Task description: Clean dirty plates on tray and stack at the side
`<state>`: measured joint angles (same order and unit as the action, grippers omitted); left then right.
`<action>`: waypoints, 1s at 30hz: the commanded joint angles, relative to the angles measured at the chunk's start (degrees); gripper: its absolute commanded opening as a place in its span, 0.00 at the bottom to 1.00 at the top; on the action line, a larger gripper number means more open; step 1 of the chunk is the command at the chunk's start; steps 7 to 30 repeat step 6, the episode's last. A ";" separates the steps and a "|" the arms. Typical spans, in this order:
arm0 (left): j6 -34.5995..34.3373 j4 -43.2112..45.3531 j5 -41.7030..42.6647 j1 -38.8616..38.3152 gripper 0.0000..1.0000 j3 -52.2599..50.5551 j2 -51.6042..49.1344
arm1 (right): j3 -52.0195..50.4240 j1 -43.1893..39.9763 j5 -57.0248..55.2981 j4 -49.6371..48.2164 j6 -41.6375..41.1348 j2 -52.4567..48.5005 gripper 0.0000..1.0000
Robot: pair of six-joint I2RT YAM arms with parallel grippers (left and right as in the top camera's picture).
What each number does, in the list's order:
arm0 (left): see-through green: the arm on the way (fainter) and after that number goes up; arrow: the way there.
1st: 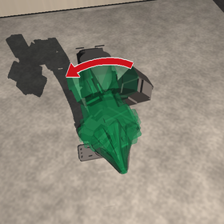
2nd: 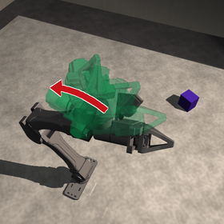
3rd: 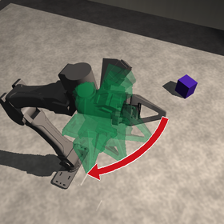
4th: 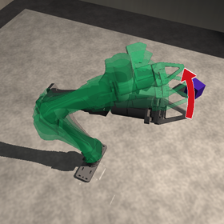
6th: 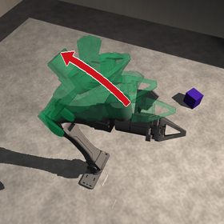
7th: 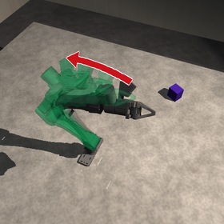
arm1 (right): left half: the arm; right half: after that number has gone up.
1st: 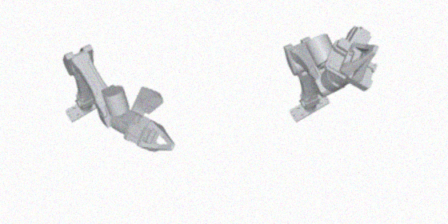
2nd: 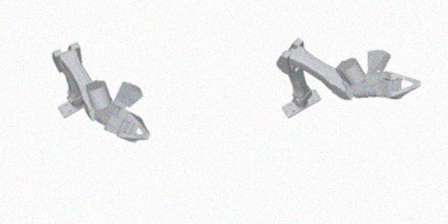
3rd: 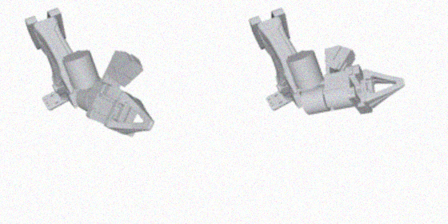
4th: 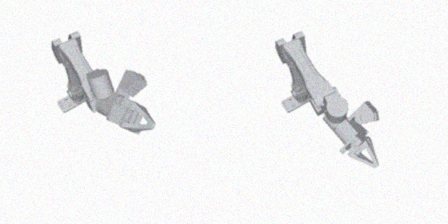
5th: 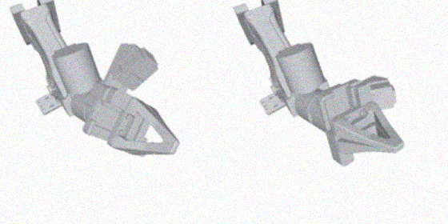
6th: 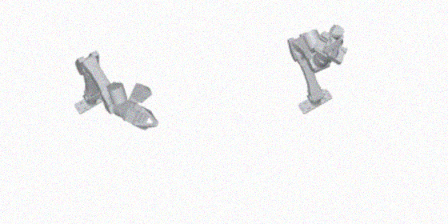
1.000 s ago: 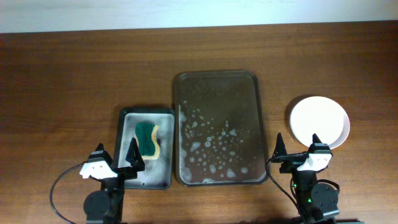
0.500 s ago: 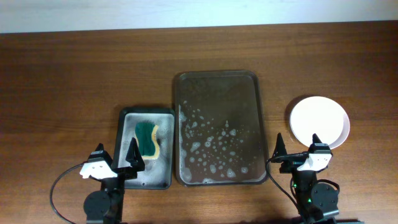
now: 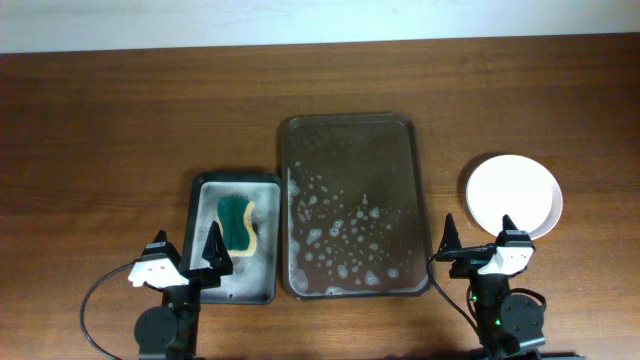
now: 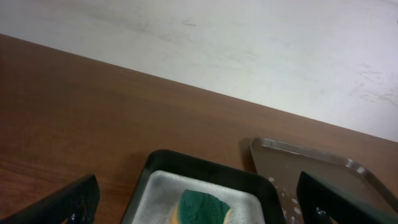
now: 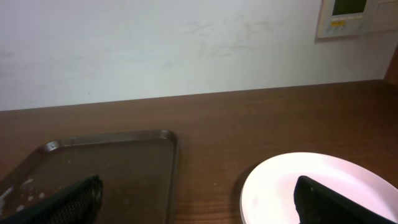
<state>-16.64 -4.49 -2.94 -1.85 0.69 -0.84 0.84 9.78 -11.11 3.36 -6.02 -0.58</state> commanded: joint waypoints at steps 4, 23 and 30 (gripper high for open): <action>0.90 -0.15 0.61 0.15 0.99 -0.15 0.17 | -0.52 -0.42 -0.07 0.09 -0.39 0.37 0.99; 0.90 -0.15 0.61 0.15 0.99 -0.15 0.17 | -0.52 -0.42 -0.07 0.09 -0.39 0.37 0.99; 0.90 -0.15 0.61 0.15 0.99 -0.15 0.17 | -0.52 -0.42 -0.07 0.09 -0.39 0.37 0.99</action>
